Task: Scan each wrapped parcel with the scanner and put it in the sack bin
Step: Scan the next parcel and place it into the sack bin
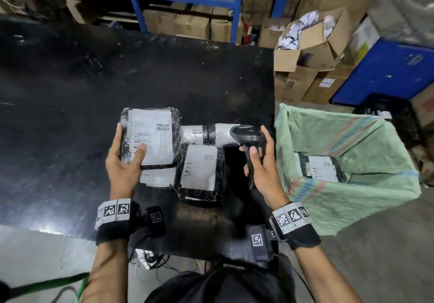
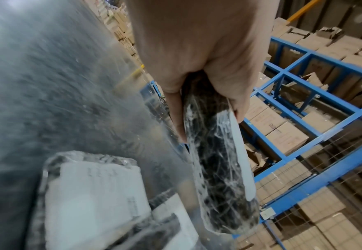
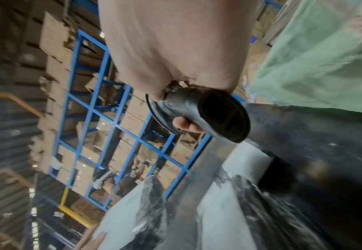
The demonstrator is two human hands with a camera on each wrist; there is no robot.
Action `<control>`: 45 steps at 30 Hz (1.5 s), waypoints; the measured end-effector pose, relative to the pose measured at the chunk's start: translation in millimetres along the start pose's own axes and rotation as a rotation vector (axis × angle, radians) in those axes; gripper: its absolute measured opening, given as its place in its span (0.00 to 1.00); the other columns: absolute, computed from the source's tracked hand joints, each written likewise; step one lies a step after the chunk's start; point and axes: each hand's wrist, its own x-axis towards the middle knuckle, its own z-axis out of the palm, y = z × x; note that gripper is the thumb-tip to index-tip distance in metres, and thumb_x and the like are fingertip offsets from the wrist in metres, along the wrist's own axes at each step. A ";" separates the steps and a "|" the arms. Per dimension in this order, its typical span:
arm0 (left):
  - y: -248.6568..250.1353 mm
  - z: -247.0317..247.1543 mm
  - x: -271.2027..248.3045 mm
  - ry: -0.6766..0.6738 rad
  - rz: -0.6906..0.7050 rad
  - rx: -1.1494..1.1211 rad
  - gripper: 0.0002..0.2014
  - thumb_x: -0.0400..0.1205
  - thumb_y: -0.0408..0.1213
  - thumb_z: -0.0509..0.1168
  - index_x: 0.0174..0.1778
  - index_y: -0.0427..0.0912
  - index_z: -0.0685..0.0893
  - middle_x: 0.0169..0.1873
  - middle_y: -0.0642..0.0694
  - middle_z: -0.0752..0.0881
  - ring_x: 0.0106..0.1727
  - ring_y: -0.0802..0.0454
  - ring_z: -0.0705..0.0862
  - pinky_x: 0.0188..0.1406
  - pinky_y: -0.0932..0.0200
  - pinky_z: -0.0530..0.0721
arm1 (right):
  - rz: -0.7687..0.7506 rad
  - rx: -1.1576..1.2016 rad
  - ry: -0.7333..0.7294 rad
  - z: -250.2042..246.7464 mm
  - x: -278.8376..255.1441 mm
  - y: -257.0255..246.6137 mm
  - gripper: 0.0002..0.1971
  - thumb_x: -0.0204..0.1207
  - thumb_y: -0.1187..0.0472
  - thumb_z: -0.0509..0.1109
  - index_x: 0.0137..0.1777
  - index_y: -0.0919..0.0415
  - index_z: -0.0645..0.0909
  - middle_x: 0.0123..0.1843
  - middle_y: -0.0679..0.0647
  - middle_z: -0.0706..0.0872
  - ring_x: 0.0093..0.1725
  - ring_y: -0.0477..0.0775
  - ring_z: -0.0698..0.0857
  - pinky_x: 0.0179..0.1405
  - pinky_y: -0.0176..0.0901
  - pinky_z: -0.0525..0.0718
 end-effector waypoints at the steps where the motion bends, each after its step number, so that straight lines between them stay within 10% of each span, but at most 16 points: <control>1: 6.6 9.7 2.6 -0.004 0.013 -0.012 0.36 0.84 0.28 0.73 0.87 0.48 0.70 0.81 0.52 0.78 0.80 0.56 0.79 0.82 0.50 0.77 | -0.017 0.010 -0.002 2.3 0.9 -11.5 0.28 0.90 0.58 0.57 0.86 0.39 0.53 0.56 0.56 0.87 0.36 0.49 0.78 0.31 0.42 0.80; 11: 54.1 128.1 20.5 -0.055 0.094 -0.184 0.35 0.84 0.28 0.73 0.87 0.44 0.70 0.78 0.54 0.80 0.77 0.63 0.80 0.78 0.58 0.80 | -0.159 0.037 0.024 20.4 7.4 -97.4 0.27 0.90 0.53 0.57 0.85 0.35 0.52 0.54 0.67 0.86 0.32 0.53 0.78 0.40 0.47 0.80; 17: 58.9 172.2 10.5 -0.116 0.030 -0.253 0.36 0.84 0.33 0.74 0.87 0.55 0.70 0.79 0.57 0.80 0.80 0.57 0.79 0.82 0.43 0.77 | -0.142 0.067 0.037 22.6 3.2 -119.2 0.27 0.89 0.53 0.57 0.82 0.30 0.54 0.55 0.70 0.83 0.33 0.57 0.75 0.39 0.44 0.82; 23: 51.0 186.0 9.5 -0.174 0.034 -0.185 0.37 0.83 0.40 0.75 0.86 0.64 0.69 0.61 0.61 0.82 0.68 0.56 0.84 0.77 0.42 0.80 | -0.147 0.066 0.067 26.1 7.1 -121.4 0.26 0.88 0.51 0.58 0.81 0.29 0.56 0.55 0.61 0.86 0.30 0.53 0.75 0.37 0.44 0.82; 45: 41.0 174.4 -1.9 -0.109 -0.046 -0.181 0.37 0.83 0.37 0.76 0.84 0.67 0.71 0.63 0.49 0.84 0.66 0.62 0.84 0.77 0.48 0.81 | -0.143 0.019 0.063 35.7 4.4 -114.2 0.28 0.88 0.51 0.58 0.82 0.28 0.55 0.54 0.52 0.88 0.32 0.57 0.76 0.38 0.48 0.83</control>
